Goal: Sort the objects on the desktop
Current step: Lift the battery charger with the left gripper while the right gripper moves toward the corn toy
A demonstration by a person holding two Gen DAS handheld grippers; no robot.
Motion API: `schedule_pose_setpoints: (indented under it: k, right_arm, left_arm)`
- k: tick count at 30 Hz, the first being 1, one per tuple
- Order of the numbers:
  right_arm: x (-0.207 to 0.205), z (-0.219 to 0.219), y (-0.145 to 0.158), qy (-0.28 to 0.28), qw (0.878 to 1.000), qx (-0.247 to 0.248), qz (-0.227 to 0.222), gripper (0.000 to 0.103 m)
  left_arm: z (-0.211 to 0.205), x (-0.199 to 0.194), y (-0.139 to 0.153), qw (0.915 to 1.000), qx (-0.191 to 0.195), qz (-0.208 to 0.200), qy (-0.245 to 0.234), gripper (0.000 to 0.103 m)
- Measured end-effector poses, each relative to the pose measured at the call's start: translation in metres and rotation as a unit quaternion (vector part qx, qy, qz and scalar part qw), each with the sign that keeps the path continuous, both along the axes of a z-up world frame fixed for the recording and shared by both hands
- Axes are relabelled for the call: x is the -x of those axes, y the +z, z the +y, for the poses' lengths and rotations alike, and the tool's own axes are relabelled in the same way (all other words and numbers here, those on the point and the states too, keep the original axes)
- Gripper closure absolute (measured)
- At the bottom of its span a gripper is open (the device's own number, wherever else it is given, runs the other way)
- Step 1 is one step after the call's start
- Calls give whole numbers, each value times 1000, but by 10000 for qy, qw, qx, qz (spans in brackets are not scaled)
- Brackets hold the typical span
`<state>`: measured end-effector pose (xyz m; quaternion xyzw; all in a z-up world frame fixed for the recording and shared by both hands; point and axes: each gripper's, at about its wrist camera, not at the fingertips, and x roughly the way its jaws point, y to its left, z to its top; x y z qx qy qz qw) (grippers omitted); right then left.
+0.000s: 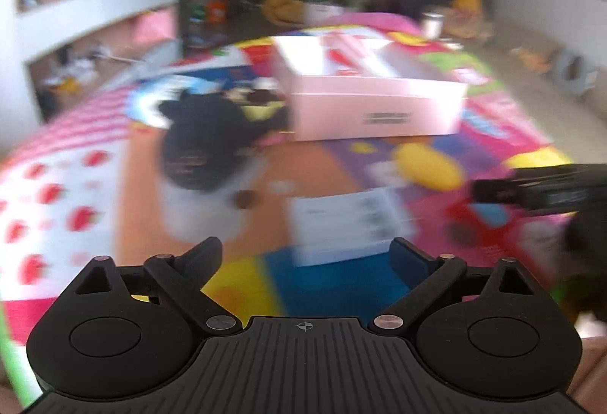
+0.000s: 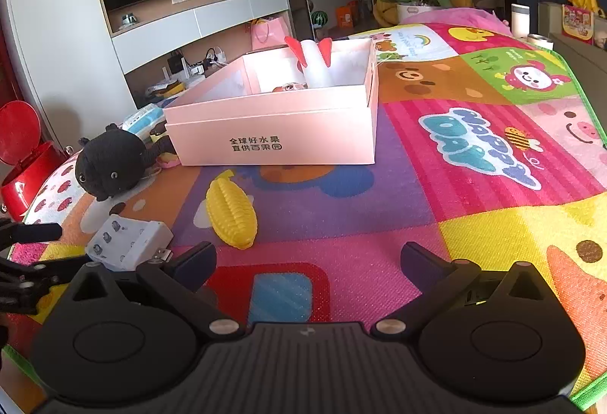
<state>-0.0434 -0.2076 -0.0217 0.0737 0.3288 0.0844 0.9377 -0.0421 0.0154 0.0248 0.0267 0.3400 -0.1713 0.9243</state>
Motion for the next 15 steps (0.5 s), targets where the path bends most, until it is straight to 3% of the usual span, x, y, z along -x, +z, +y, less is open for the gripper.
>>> schedule_pose_setpoints:
  k: [4,8,10,15]
  right_arm:
    - [-1,-1,0,2,10000,-5,6,0]
    - [-1,-2,0,2,10000,-80,-2,0]
    - [-1,-4,0,7,9999,-117,-7,0]
    - [2,-9,-1,-27,9993,-366,-34,0]
  left_arm:
    - [-36,-10,-4,9993,-220,-107,-273,1]
    - [-58,-27,-12,9985,-534,-110,-73,1]
    - [-58,-31,-18,9975,-693,-133,75,1]
    - [-41,-28,-19,9975,-643,-187,217,8]
